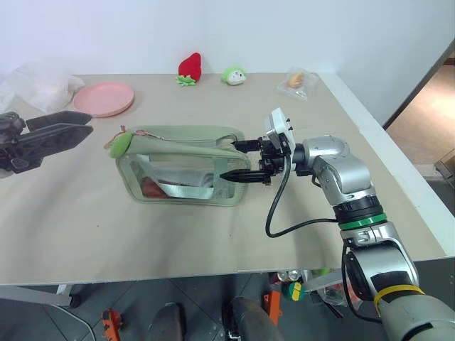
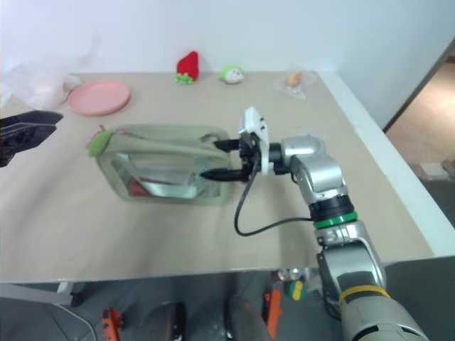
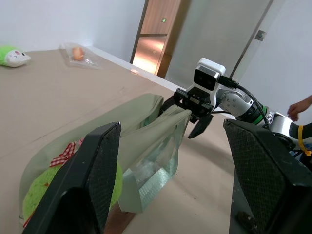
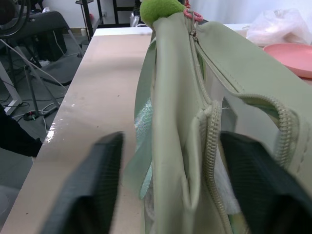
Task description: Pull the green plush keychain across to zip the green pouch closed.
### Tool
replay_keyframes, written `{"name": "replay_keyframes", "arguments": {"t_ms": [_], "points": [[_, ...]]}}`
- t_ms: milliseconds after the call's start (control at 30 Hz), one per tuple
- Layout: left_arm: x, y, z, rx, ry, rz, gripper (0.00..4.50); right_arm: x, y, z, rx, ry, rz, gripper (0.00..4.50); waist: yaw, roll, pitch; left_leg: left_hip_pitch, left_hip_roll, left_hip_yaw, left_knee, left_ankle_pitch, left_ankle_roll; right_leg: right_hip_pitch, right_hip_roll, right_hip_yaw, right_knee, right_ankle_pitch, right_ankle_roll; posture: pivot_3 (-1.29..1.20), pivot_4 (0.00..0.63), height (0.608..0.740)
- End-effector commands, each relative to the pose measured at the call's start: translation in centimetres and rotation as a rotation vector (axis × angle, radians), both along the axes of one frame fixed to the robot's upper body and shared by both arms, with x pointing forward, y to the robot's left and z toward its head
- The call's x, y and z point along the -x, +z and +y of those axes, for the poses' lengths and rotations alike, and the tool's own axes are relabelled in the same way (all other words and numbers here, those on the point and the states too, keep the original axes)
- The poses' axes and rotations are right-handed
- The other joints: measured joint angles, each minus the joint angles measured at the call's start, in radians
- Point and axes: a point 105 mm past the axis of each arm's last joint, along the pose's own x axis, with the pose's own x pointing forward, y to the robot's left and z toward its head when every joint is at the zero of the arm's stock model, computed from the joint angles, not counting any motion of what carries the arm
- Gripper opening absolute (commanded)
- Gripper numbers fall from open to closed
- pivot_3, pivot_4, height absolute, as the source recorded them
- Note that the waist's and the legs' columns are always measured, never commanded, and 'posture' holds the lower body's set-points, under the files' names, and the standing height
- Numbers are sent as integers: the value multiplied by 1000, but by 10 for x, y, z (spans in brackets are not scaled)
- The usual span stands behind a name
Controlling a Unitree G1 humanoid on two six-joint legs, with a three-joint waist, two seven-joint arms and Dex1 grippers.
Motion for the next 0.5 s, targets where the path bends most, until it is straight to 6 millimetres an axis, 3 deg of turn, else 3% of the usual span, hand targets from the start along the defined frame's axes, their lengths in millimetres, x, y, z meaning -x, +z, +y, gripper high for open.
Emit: {"name": "replay_keyframes", "arguments": {"t_ms": [33,267,500], "points": [[4,2,-3,-24,-16,-35,3499,4,14,-4,-20,-4,-57,4463,0,0,0,0,0,0,0,0,0,0,0,0,0,0,0,0,150,740],[1,-13,14,-32,55,18,3499,9,21,-13,-15,-15,-74,4463,0,0,0,0,0,1,0,0,0,0,0,1,0,0,0,0,150,740],[3,-14,13,-30,55,8,3499,13,18,-33,36,-59,-89,4463,1,0,0,0,0,1,0,0,0,0,-1,0,0,0,0,0,150,740]]}}
